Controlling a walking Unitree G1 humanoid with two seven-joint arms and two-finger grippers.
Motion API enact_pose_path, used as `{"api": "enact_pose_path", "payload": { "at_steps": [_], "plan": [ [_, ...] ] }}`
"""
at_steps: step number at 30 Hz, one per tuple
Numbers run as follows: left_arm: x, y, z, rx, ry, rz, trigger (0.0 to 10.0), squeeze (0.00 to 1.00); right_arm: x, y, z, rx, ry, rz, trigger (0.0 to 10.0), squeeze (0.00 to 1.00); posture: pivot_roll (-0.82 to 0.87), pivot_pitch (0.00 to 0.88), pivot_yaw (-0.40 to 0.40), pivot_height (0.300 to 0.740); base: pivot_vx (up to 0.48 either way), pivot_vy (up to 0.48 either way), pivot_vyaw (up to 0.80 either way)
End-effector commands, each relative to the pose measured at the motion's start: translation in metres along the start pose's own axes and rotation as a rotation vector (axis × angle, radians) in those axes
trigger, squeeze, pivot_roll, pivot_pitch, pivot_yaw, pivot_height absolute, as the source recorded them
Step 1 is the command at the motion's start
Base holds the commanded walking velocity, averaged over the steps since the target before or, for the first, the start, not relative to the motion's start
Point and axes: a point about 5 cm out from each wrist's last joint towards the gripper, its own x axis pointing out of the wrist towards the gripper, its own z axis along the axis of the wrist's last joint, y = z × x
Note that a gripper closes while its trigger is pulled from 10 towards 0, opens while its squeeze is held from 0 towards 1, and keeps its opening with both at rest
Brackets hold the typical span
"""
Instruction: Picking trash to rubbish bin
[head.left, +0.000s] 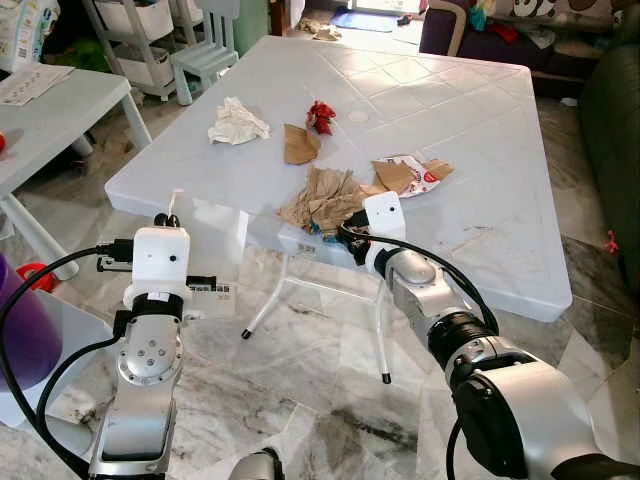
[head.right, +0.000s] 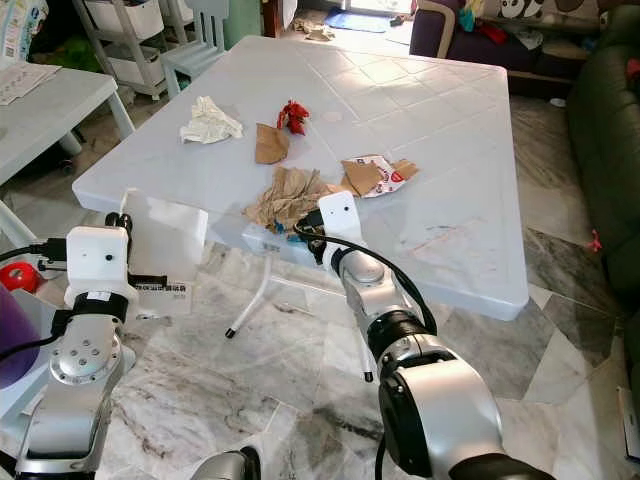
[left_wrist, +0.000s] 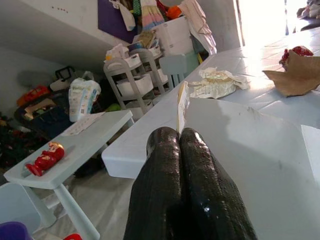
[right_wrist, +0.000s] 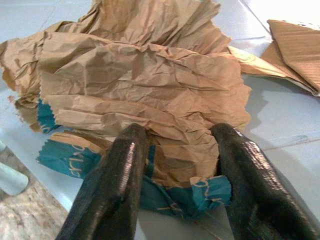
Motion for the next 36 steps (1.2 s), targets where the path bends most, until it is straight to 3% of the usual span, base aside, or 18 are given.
{"api": "enact_pose_path", "payload": {
  "at_steps": [1,24,36],
  "plan": [
    [0.000,0.000,0.004,0.004,-0.017,0.006,10.0,0.00,-0.002,-0.004,-0.010,0.029,0.043,-0.009,0.0,0.00,0.19,0.131,-0.038,0.740,0.000,0.000,0.00],
    [0.002,-0.002,0.005,-0.010,-0.022,0.000,10.0,0.00,-0.003,-0.014,-0.003,0.090,-0.019,-0.049,0.0,0.00,0.18,0.124,-0.036,0.740,0.000,0.000,0.00],
    [0.007,-0.004,0.007,-0.017,-0.035,0.011,10.0,0.00,-0.008,-0.042,0.036,0.166,-0.262,-0.179,0.0,0.00,0.16,0.100,-0.037,0.740,0.000,0.000,0.00]
  ]
}}
